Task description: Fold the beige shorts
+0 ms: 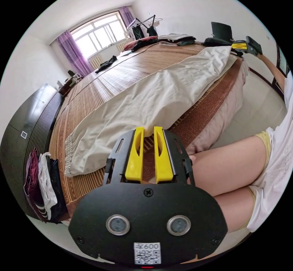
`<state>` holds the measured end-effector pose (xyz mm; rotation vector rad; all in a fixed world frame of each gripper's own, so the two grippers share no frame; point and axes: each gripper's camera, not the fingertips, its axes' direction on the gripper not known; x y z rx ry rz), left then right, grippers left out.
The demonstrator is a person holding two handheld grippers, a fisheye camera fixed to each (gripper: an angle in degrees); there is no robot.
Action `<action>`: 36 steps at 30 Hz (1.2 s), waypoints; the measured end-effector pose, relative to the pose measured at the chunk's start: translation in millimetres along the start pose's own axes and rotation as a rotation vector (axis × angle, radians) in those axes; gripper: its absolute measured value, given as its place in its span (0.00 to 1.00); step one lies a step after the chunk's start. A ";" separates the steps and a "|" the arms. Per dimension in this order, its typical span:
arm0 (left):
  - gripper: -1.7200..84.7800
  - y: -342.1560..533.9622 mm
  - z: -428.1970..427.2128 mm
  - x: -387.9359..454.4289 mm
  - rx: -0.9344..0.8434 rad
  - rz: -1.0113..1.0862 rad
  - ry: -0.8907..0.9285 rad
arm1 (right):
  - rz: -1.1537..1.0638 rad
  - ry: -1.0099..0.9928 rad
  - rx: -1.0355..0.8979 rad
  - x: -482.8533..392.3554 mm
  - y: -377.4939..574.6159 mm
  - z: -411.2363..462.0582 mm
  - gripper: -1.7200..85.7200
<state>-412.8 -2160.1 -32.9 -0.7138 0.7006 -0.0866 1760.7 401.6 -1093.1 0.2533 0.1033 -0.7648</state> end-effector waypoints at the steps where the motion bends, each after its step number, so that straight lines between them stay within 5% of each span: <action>1: 0.05 6.7 0.7 -4.9 0.001 -0.010 0.008 | 0.014 -0.014 0.012 2.3 7.5 -0.2 0.01; 12: 0.04 47.1 1.9 -36.8 0.019 -0.060 0.034 | 0.091 -0.164 -0.136 -28.0 74.3 105.6 0.01; 19: 0.08 64.8 -19.2 -59.8 -0.041 -0.196 0.137 | 0.480 -0.108 -0.241 -3.1 129.0 129.5 0.01; 24: 0.13 64.1 6.3 -44.6 -0.169 -0.241 0.188 | 0.545 -0.234 0.000 -20.9 132.8 87.7 0.01; 36: 0.10 41.4 58.3 1.5 -0.180 -0.255 -0.110 | 0.416 -0.724 0.575 -86.3 -5.2 47.1 0.01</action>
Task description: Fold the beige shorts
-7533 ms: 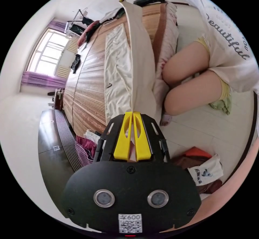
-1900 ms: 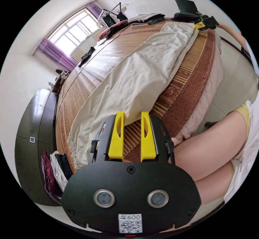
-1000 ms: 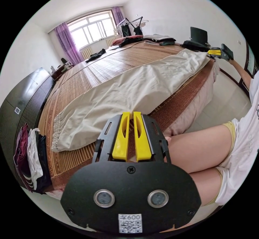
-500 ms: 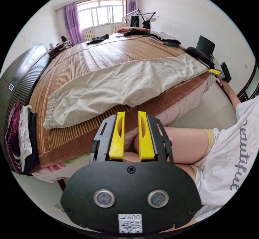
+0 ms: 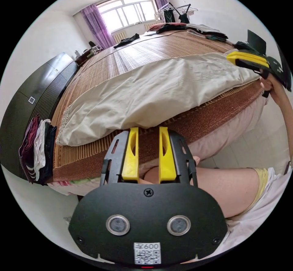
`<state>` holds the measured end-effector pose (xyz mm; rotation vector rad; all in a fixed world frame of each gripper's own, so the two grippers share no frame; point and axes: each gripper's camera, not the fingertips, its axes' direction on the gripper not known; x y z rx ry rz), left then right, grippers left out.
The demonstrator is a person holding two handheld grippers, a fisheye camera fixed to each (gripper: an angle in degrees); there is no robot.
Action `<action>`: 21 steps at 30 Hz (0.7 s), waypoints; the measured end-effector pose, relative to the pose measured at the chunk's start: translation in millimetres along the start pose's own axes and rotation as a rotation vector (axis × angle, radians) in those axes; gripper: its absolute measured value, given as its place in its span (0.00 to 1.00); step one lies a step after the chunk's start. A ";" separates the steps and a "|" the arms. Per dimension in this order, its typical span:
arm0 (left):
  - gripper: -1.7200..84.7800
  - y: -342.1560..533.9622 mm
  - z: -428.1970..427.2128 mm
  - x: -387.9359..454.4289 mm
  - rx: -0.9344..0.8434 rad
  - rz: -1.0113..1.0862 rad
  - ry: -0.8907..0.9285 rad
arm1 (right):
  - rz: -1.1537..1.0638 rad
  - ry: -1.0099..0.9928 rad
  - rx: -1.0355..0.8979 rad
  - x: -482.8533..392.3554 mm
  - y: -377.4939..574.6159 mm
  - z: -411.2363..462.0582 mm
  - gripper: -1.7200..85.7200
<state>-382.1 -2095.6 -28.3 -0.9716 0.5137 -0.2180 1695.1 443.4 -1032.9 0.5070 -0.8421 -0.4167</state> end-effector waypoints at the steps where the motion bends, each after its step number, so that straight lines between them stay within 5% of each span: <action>1: 0.08 2.6 2.2 0.3 -0.002 -0.001 -0.019 | -0.007 -0.070 0.035 0.7 -16.9 16.6 0.01; 7: 0.03 10.0 0.7 -5.9 0.038 -0.041 -0.033 | 0.029 -0.390 -0.084 4.0 -102.0 165.5 0.01; 14: 0.07 21.1 -12.6 -9.6 0.048 -0.045 -0.065 | -0.145 -0.358 -0.457 -30.2 -98.1 329.7 0.01; 21: 0.11 16.8 -10.3 -19.8 0.049 -0.074 0.020 | -0.283 -0.270 -0.436 -45.2 -61.3 351.3 0.01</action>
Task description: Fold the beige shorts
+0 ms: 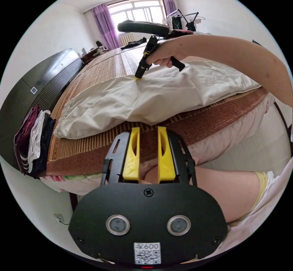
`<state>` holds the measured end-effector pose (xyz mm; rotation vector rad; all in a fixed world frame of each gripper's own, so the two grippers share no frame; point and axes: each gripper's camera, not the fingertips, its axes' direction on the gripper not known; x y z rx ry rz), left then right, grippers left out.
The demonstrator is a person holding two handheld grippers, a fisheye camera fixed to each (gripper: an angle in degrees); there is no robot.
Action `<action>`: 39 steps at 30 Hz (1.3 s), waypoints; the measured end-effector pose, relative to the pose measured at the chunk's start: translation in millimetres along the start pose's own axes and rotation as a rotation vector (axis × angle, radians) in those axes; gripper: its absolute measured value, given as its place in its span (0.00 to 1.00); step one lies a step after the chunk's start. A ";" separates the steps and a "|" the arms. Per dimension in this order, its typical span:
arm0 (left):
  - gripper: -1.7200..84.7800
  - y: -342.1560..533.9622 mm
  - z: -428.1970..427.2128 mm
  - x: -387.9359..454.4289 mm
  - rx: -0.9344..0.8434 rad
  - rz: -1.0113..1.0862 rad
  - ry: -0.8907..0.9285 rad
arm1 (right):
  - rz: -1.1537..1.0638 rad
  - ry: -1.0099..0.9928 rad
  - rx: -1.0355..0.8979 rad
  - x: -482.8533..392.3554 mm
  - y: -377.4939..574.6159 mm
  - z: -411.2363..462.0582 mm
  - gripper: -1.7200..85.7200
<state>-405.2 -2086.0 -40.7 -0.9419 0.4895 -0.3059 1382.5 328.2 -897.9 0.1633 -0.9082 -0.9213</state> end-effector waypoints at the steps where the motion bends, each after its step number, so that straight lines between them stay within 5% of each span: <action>1: 0.11 -2.2 -1.8 -0.4 0.008 0.010 0.007 | 0.003 0.005 -0.001 1.3 4.5 6.2 0.01; 10: 0.04 -18.1 -26.0 32.2 0.031 0.216 -0.106 | 0.123 -0.075 0.053 37.0 47.0 44.7 0.01; 28: 0.06 -49.7 -113.6 -47.4 0.063 -0.101 0.200 | 0.102 -0.050 0.056 69.2 102.4 98.5 0.01; 32: 0.13 -64.0 -101.2 -47.8 -0.042 -0.164 0.206 | 0.105 -0.048 0.068 77.2 115.5 105.5 0.01; 39: 0.09 -103.0 -112.2 -41.8 0.030 -0.192 0.144 | 0.112 -0.039 0.087 88.2 134.7 112.3 0.01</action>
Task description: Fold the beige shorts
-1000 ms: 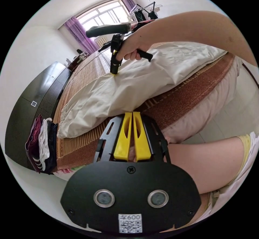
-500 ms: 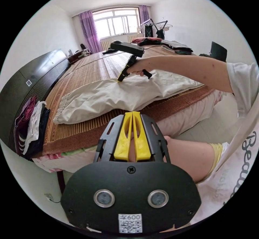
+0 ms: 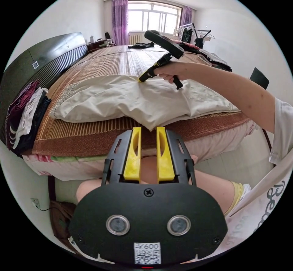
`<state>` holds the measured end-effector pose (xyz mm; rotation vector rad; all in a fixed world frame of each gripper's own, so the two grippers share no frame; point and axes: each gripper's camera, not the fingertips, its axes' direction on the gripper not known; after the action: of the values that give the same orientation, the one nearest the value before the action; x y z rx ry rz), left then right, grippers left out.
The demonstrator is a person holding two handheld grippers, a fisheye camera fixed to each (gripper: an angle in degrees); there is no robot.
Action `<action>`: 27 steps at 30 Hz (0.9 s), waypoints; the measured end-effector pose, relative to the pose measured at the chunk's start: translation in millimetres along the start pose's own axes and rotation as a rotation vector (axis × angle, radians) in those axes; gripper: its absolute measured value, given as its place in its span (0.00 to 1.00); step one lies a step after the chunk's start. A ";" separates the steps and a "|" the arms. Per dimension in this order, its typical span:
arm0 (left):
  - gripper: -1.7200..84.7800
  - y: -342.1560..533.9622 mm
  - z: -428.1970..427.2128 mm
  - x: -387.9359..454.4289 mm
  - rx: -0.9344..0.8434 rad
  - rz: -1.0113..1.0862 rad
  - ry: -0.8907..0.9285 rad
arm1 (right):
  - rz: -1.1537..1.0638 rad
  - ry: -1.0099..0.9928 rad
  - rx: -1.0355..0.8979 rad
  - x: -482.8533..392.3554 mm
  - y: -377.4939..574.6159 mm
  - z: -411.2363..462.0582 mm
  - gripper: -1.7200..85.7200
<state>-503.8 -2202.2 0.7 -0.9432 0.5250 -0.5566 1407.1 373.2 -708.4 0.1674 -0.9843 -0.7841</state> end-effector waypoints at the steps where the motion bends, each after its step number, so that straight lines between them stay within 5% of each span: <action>1: 0.08 -6.6 1.4 2.2 0.003 -0.009 -0.009 | 0.002 -0.002 0.003 2.9 3.0 0.4 0.01; 10: 0.04 -40.7 -7.4 32.9 -0.001 0.071 -0.067 | -0.014 0.040 0.006 12.3 21.3 1.1 0.01; 19: 0.03 -74.0 -19.1 42.4 -0.194 0.152 0.018 | -0.046 0.103 0.032 19.4 41.1 -10.7 0.01; 27: 0.03 -166.1 -62.5 -72.1 -0.037 0.122 -0.477 | -0.125 -0.298 0.219 -32.0 117.4 -118.3 0.05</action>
<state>-632.1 -2271.1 125.1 -1.0313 0.1610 -0.1983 1552.4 453.9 -742.8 0.3095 -1.3534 -0.8298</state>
